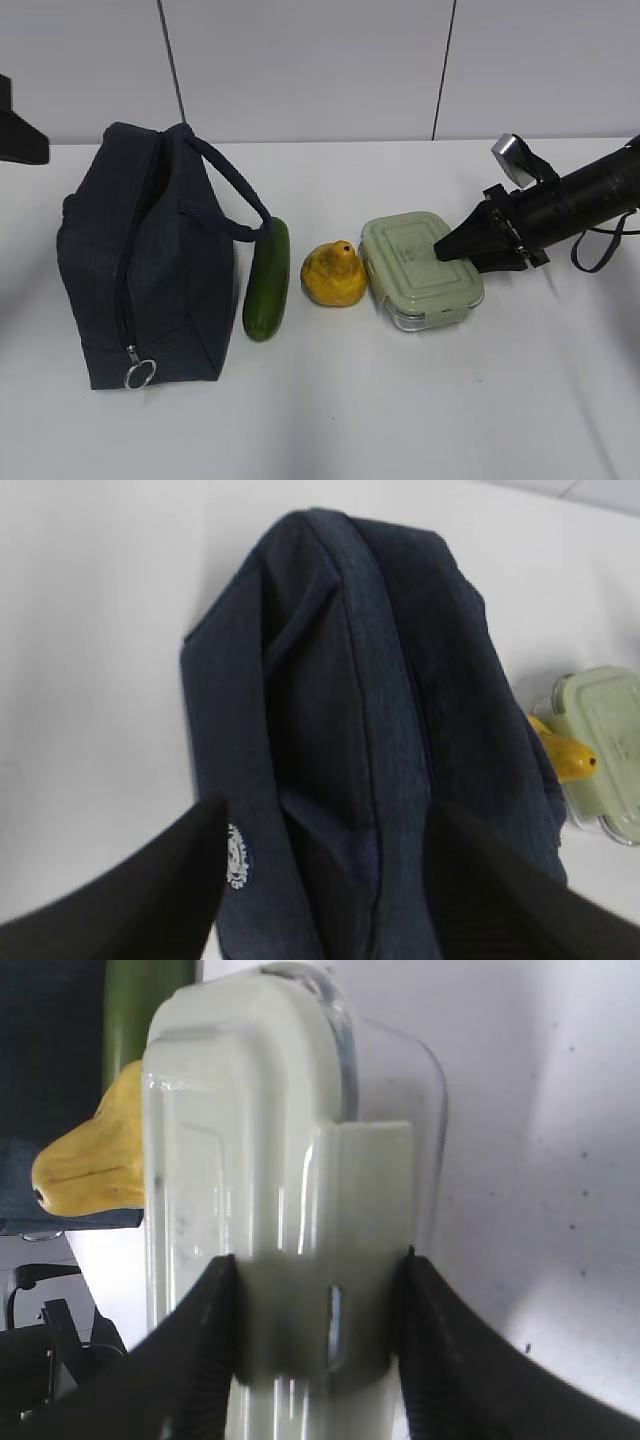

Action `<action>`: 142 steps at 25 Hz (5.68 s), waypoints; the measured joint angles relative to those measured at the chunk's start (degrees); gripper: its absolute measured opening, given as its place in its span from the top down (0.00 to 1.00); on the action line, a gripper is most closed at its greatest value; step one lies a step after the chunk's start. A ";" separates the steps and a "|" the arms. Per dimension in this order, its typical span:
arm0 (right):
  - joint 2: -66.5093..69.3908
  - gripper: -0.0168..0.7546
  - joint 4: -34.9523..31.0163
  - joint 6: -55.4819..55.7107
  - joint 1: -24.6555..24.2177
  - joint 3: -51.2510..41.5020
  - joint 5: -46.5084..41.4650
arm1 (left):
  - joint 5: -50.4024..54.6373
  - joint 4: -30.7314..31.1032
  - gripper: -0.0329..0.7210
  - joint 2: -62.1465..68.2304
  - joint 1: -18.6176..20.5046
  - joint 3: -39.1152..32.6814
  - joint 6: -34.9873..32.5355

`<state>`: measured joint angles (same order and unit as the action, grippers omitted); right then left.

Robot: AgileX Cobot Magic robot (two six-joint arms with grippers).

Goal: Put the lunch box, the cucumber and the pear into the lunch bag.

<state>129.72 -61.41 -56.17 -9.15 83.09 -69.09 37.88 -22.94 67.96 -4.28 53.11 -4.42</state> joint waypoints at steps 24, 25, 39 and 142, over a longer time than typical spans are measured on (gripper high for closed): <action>-0.10 0.54 0.00 0.10 0.00 0.00 0.00 | 21.06 -3.48 0.94 26.92 0.00 21.28 -4.41; -0.10 0.54 0.00 0.10 0.00 0.00 0.11 | 20.91 -3.37 0.95 26.98 -0.13 22.01 -4.47; -1.48 0.54 0.93 0.22 0.00 0.00 1.00 | 23.10 5.26 0.96 28.63 -10.03 32.31 -3.28; -14.45 0.55 -3.25 9.03 9.15 5.57 1.71 | 15.70 25.73 0.96 33.83 -23.79 36.80 15.44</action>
<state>115.27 -64.67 -47.14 0.00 88.67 -67.38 53.58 2.80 101.79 -28.06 89.91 11.01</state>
